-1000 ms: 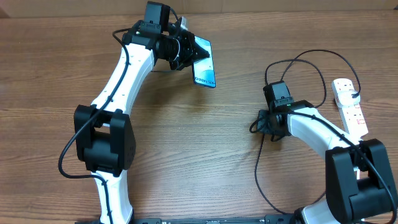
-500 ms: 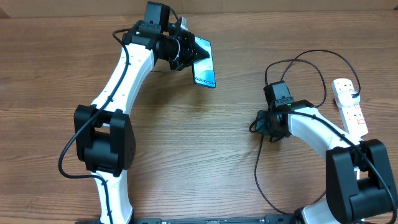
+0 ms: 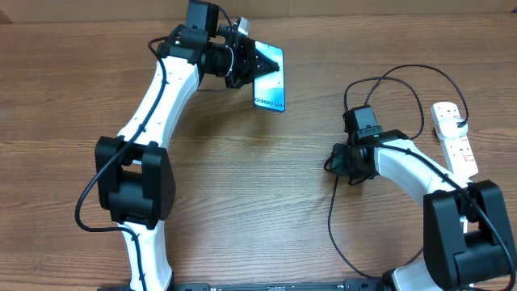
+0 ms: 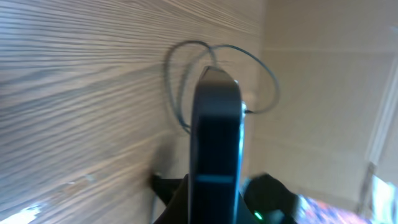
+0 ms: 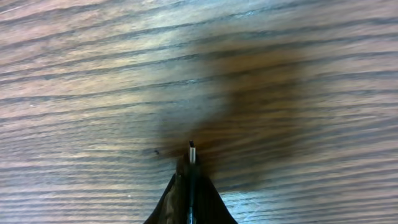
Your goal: Plug charger to phone and switch on socket
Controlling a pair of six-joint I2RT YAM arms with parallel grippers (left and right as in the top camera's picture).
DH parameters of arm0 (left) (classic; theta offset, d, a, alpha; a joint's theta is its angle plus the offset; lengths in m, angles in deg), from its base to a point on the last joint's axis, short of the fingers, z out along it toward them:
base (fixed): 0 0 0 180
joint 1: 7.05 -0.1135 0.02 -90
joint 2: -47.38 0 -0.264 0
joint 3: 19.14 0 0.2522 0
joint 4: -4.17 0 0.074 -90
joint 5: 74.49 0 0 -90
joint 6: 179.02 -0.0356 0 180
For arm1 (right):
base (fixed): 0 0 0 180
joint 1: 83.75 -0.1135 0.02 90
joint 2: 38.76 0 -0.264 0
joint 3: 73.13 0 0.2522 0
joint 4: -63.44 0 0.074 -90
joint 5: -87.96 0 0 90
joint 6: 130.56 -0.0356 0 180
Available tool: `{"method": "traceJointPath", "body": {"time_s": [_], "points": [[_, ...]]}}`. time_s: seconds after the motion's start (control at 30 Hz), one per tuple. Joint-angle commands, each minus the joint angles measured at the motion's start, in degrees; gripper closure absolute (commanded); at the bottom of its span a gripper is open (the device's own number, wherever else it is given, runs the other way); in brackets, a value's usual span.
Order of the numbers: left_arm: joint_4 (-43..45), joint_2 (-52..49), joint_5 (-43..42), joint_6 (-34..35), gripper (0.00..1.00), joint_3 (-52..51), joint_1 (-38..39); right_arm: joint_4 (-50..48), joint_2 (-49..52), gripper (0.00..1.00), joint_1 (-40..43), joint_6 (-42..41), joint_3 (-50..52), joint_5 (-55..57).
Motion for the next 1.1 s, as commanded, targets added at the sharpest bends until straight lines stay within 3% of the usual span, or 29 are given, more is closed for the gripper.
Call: {"method": "traceJointPath", "body": {"time_s": [0.0,0.3,0.43,0.63,0.77,1.07], "points": [[1.9,1.5,-11.7,-0.4,0.96,0.7,-1.4,-0.1,-0.7,0.96,2.1,3.0,0.0,-8.6],[8.4,1.5,-22.8,2.4,0.96,0.7,-1.9,-0.7,-9.9,0.96,7.0,8.3,-0.6,-31.8],[9.2,1.5,-22.7,4.8,0.96,0.7,-1.9,-0.8,-10.6,0.96,7.3,13.8,-0.6,-47.3],[12.5,1.5,-22.7,9.0,0.96,0.7,-1.9,-4.1,-10.6,0.96,7.3,15.0,-0.6,-65.9],[15.3,1.5,-23.2,12.6,0.96,0.7,-1.8,-8.3,-10.6,0.96,7.3,12.6,-0.6,-73.3],[19.8,1.5,-22.5,18.5,0.96,0.7,-1.7,-20.4,-10.6,0.96,7.3,0.5,-0.6,-76.4]]}}
